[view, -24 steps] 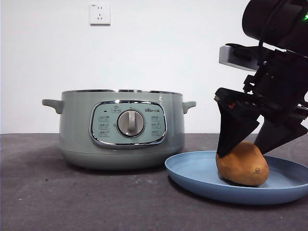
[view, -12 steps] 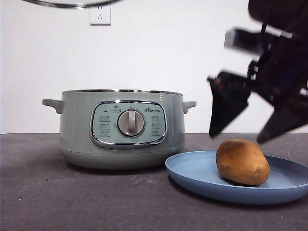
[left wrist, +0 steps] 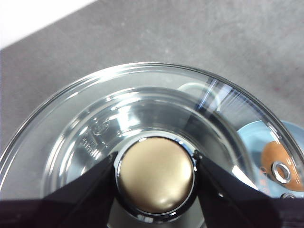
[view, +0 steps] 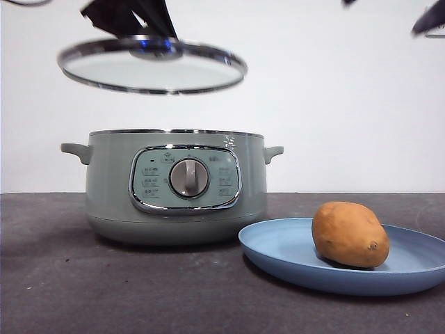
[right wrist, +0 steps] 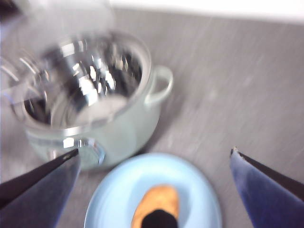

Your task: Take the potato out from the steamer,put the potato on the plate,close the lid

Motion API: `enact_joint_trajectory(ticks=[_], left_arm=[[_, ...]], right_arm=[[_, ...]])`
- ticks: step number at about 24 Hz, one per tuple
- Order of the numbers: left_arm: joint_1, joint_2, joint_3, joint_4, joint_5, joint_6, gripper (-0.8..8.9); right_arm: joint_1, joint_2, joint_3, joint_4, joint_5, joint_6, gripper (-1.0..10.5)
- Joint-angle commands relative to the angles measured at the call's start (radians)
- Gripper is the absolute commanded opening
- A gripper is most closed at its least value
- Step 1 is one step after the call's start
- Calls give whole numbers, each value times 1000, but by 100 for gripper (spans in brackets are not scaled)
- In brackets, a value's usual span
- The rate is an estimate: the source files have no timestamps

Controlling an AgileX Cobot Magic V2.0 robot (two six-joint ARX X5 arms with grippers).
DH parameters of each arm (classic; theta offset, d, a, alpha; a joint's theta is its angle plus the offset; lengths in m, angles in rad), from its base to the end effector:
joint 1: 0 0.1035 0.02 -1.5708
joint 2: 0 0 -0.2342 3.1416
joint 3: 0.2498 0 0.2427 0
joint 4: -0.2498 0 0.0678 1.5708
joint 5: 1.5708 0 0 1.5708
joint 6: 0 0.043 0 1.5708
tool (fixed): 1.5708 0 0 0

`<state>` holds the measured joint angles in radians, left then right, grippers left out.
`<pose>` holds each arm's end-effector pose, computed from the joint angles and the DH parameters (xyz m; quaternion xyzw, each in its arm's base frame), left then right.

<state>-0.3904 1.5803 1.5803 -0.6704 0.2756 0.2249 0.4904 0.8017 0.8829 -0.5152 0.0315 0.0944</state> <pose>0.3127 -0.1413 0.3299 0.1189 0.2917 -0.3436 0.8847 0.1657 0.0869 0.3041 -0.0106 0.2183 0.2120 0.9525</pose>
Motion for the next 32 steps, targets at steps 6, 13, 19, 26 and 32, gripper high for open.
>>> enact_joint_trajectory(ticks=[6,13,19,26,32], left_arm=[[-24,93,12,109,-14,39,-13],[-25,136,12,113,-15,39,-13],[-25,147,12,120,-14,39,-13],[-30,166,12,112,-13,39,-13],[-37,185,11,109,-14,39,-13]], right_arm=[[0,-95,69,-79,27,13,567],[2,-117,76,-87,27,13,567],[2,-117,76,-88,27,10,567],[2,-116,76,-83,28,9,567],[2,-117,76,-82,27,9,567]])
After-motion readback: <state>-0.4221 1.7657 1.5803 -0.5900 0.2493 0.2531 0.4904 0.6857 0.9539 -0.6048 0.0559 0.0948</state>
